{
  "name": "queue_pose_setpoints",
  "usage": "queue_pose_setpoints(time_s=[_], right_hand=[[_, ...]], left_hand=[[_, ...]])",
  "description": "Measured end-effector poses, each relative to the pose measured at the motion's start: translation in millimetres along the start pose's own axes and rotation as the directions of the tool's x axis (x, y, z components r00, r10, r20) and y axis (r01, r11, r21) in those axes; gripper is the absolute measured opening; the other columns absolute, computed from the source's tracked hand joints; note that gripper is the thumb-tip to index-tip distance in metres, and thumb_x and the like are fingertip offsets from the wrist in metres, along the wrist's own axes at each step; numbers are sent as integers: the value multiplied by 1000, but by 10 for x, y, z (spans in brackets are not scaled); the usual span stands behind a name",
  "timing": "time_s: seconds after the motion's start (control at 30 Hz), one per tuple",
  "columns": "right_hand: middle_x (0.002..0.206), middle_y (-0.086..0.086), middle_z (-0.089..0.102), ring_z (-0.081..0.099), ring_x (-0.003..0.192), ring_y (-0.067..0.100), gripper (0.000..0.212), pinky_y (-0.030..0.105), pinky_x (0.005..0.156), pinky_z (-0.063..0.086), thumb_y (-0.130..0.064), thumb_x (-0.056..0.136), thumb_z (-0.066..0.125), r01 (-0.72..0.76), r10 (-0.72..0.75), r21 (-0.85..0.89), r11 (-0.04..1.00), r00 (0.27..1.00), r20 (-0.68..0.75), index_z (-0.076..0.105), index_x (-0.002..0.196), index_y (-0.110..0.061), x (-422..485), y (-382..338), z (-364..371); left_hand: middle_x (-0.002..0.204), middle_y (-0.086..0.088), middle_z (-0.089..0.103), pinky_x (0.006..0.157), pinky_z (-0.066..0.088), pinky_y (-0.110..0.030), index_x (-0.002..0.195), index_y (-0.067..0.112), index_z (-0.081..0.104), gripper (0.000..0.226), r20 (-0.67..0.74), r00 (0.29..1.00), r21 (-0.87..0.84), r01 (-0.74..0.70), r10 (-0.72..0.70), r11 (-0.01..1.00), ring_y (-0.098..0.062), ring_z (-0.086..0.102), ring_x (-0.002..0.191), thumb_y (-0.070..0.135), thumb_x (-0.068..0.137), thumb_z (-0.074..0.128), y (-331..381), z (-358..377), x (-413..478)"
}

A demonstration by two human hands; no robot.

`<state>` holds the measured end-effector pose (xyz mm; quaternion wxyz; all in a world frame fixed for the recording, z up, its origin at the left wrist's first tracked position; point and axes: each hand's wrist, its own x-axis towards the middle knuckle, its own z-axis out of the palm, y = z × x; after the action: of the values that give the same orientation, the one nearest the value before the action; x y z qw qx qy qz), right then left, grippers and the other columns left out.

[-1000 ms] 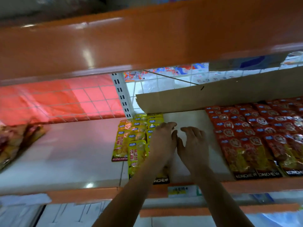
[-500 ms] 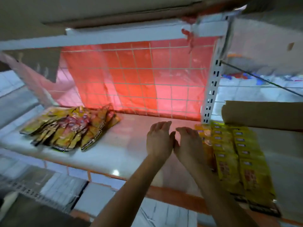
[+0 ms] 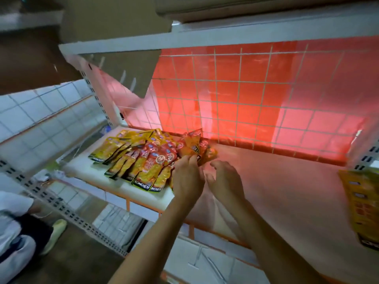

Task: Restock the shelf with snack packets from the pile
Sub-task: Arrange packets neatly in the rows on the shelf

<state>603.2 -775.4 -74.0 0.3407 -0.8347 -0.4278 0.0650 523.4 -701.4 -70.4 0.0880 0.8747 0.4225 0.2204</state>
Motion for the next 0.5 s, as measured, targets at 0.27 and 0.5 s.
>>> queue_pose_setpoints(time_s=[0.27, 0.5], right_hand=[[97, 8, 69, 64, 93, 29, 19, 31, 77, 47, -30, 88, 58, -46, 39, 92, 995, 997, 73, 64, 98, -14, 258, -585, 457], [110, 15, 62, 58, 106, 35, 37, 43, 91, 46, -28, 85, 59, -138, 130, 49, 989, 982, 139, 44, 114, -11, 265, -905, 795]], left_hand=[[121, -12, 54, 92, 39, -36, 122, 6, 49, 33, -23, 964, 117, 267, -266, 956, -30, 48, 115, 13, 90, 46, -831, -164, 161], [121, -15, 53, 92, 44, -42, 118, 11, 44, 31, 28, 911, 183, 400, -412, 898, -33, 50, 115, 29, 94, 50, -1090, -204, 128]])
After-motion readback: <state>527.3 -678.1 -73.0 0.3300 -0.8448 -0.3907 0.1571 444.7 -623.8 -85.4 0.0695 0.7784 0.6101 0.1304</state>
